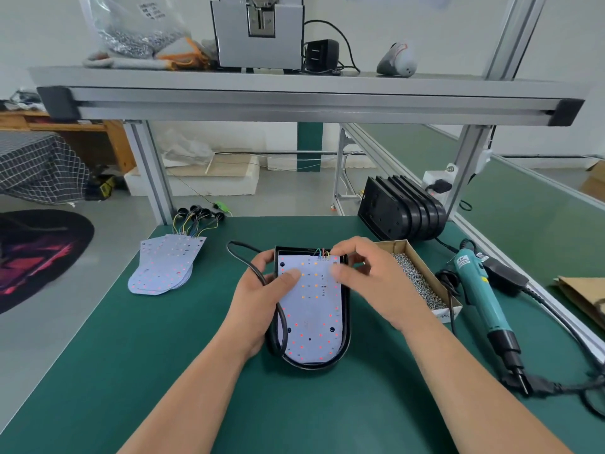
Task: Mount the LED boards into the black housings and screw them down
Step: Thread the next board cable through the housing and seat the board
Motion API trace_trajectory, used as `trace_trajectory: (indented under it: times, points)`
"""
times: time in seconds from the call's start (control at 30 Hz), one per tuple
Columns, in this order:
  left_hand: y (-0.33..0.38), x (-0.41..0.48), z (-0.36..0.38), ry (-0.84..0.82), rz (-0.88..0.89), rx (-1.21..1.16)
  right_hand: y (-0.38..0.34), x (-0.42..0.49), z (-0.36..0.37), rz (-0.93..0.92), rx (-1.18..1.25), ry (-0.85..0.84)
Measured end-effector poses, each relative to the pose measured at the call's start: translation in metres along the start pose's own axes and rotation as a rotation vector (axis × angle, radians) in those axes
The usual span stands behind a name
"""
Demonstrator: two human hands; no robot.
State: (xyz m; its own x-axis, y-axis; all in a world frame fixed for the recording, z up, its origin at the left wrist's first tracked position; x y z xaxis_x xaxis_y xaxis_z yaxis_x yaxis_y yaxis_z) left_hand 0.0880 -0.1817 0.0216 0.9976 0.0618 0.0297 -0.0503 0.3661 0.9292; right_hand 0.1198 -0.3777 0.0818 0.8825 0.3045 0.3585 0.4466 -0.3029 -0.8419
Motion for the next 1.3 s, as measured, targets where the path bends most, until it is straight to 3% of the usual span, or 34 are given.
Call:
trace_trajectory:
  times: [0.13, 0.3, 0.43, 0.57, 0.73, 1.03, 1.1, 1.3]
  points:
    - [-0.003, -0.003, 0.009, -0.059, -0.034, -0.025, 0.027, 0.0, -0.009, 0.174, 0.424, 0.161]
    - [-0.009, -0.005, 0.017, -0.117, -0.083, -0.058, 0.036, -0.002, 0.024, 0.238, 0.466, -0.103]
    - [-0.007, -0.007, 0.021, -0.176, -0.086, -0.089, 0.035, -0.004, 0.029, 0.229, 0.59, -0.151]
    - [-0.008, -0.007, 0.023, -0.2, -0.098, -0.088, 0.033, -0.008, 0.034, 0.204, 0.512, -0.189]
    - [-0.004, -0.008, 0.022, -0.207, -0.082, -0.118, 0.015, -0.005, 0.026, 0.09, 0.23, -0.133]
    - [0.0, -0.008, 0.022, -0.185, -0.045, -0.148, 0.024, 0.007, 0.043, 0.154, -0.002, -0.101]
    - [0.0, -0.007, 0.02, -0.162, -0.046, -0.158, 0.022, 0.007, 0.047, 0.2, -0.007, -0.093]
    - [-0.002, -0.006, 0.018, -0.152, -0.044, -0.145, 0.029, 0.0, 0.041, 0.361, 0.299, 0.021]
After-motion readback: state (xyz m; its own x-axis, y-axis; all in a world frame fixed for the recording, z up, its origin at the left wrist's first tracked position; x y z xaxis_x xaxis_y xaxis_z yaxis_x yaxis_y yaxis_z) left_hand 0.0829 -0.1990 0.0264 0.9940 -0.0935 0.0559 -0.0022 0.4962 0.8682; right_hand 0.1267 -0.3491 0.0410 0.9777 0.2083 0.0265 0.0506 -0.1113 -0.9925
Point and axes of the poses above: each hand's wrist, its own x-axis towards the middle knuckle, its own z-axis out of the palm, y = z × x, the point moved 10 cm from there along x, towards the middle knuckle, and after that the axes turned 2 degrees about -x, right-handed, at the moved point
